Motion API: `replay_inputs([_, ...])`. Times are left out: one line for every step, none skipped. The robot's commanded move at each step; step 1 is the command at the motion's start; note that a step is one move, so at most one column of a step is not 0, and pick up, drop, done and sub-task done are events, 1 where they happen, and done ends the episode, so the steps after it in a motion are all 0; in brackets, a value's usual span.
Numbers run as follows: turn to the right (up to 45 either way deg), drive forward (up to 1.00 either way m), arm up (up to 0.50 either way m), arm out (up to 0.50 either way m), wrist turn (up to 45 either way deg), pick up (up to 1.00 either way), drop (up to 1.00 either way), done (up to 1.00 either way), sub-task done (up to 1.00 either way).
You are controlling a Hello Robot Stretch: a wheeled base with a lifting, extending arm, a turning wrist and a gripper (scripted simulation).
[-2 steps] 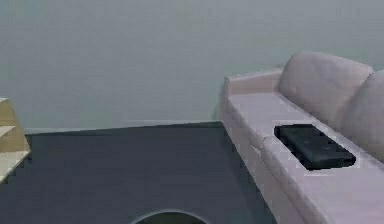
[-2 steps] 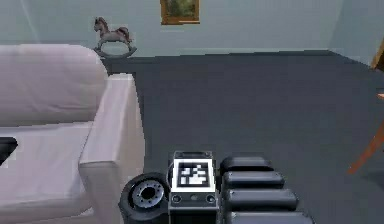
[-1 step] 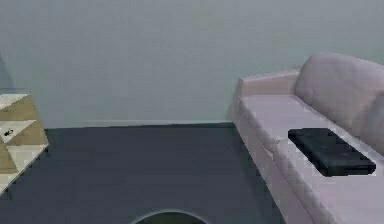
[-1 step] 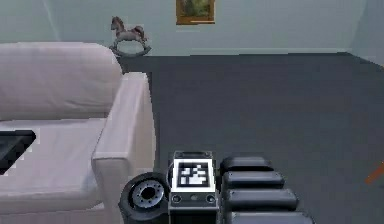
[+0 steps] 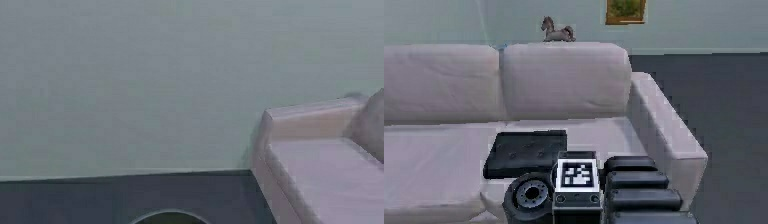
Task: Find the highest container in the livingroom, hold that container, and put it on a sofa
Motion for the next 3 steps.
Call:
replay_inputs([0.0, 0.3, 0.0, 0.0, 0.0, 0.0, 0.0, 0.0, 0.0])
replay_inputs([45.0, 0.0, 0.0, 0.0, 0.0, 0.0, 0.0, 0.0, 0.0])
replay_inputs([30.0, 0.0, 0.0, 0.0, 0.0, 0.0, 0.0, 0.0, 0.0])
